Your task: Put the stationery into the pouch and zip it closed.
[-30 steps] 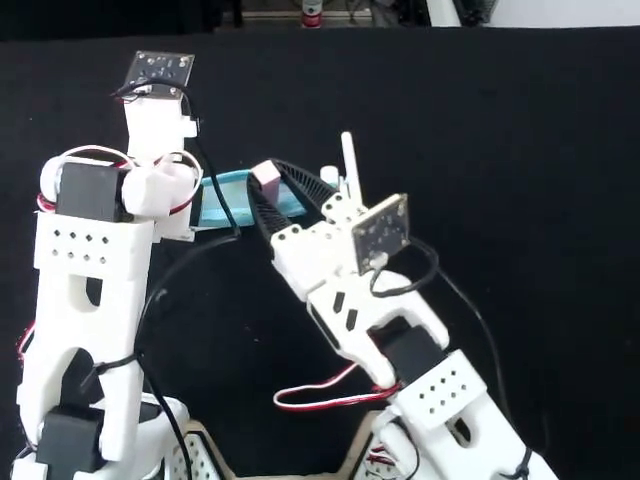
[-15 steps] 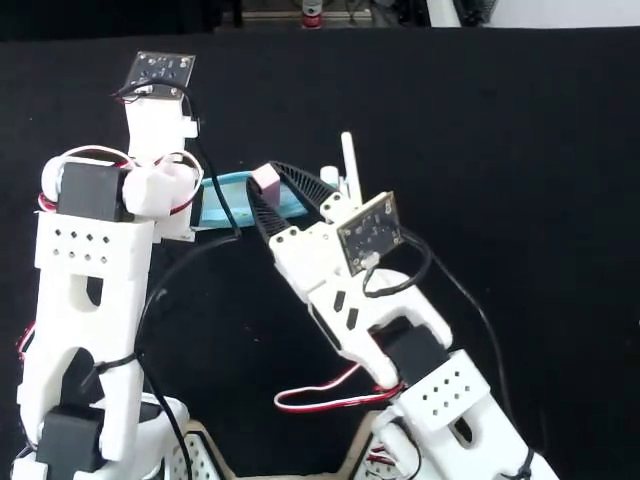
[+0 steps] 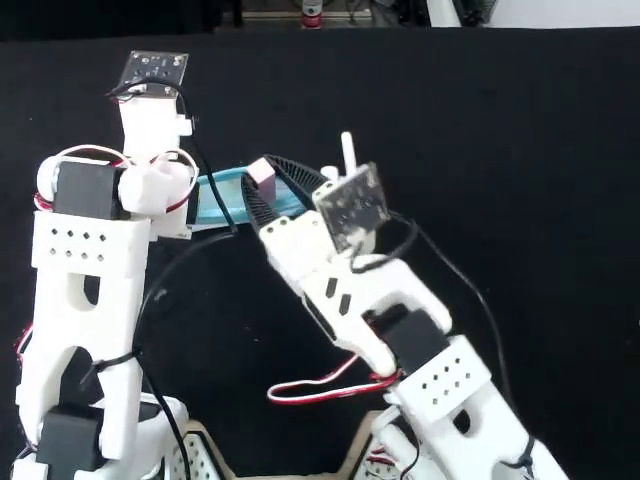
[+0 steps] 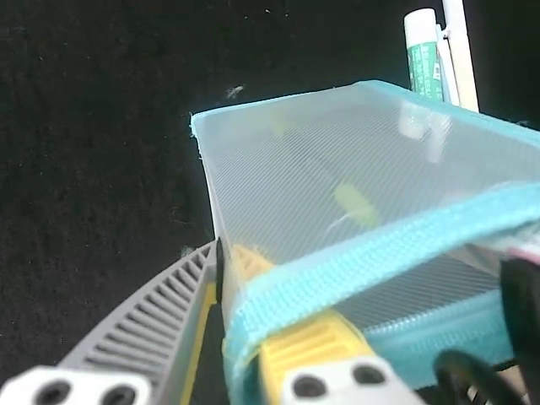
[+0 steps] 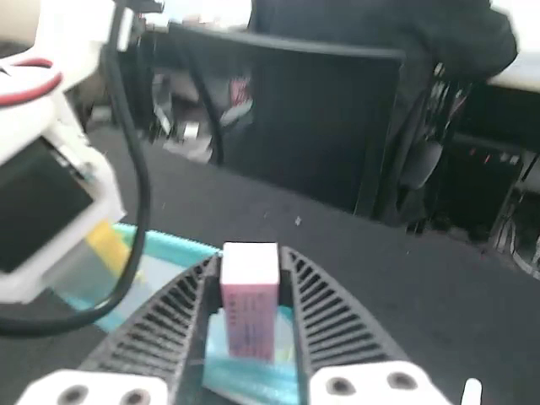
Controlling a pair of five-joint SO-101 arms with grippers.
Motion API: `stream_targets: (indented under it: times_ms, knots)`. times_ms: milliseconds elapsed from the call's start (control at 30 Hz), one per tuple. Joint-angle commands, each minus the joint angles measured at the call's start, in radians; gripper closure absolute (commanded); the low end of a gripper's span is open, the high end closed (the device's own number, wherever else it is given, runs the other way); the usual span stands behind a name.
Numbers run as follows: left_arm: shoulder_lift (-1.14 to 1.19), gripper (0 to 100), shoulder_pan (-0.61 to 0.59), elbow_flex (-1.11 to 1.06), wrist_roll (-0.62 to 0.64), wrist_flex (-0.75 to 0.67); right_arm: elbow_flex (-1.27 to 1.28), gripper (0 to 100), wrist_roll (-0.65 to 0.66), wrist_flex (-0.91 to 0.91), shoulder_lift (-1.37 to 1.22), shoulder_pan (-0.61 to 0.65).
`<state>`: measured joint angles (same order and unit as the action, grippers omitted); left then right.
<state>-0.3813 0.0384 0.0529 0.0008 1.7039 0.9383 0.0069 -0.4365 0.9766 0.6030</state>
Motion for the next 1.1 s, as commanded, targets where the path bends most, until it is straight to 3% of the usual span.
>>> stream_targets:
  times_ms: [0, 200, 333, 433, 567, 767, 1067]
  knots:
    - [0.009, 97, -0.018, 0.004, -0.005, 0.003, -0.176, 82.8, 0.009, -0.238, -0.051, 0.017]
    - [0.017, 97, -0.016, 0.004, -0.006, 0.003, -0.516, 85.1, 0.021, -0.580, -0.058, 0.012]
    - [0.017, 97, -0.018, 0.005, -0.006, 0.003, -0.694, 85.3, 0.121, -0.712, -0.059, 0.011]
    - [0.017, 97, -0.018, 0.004, -0.008, 0.003, -0.743, 85.4, 0.124, -0.767, -0.059, -0.040]
    - [0.017, 97, -0.012, 0.002, -0.008, 0.003, -0.746, 85.4, 0.117, -0.784, -0.068, -0.216]
    - [0.017, 97, -0.018, 0.001, -0.008, 0.009, -0.670, 85.4, -0.028, -0.824, -0.294, -0.450]
    - [0.017, 97, -0.016, 0.001, -0.008, 0.008, -0.713, 85.4, -0.052, -0.603, -0.946, -0.562]
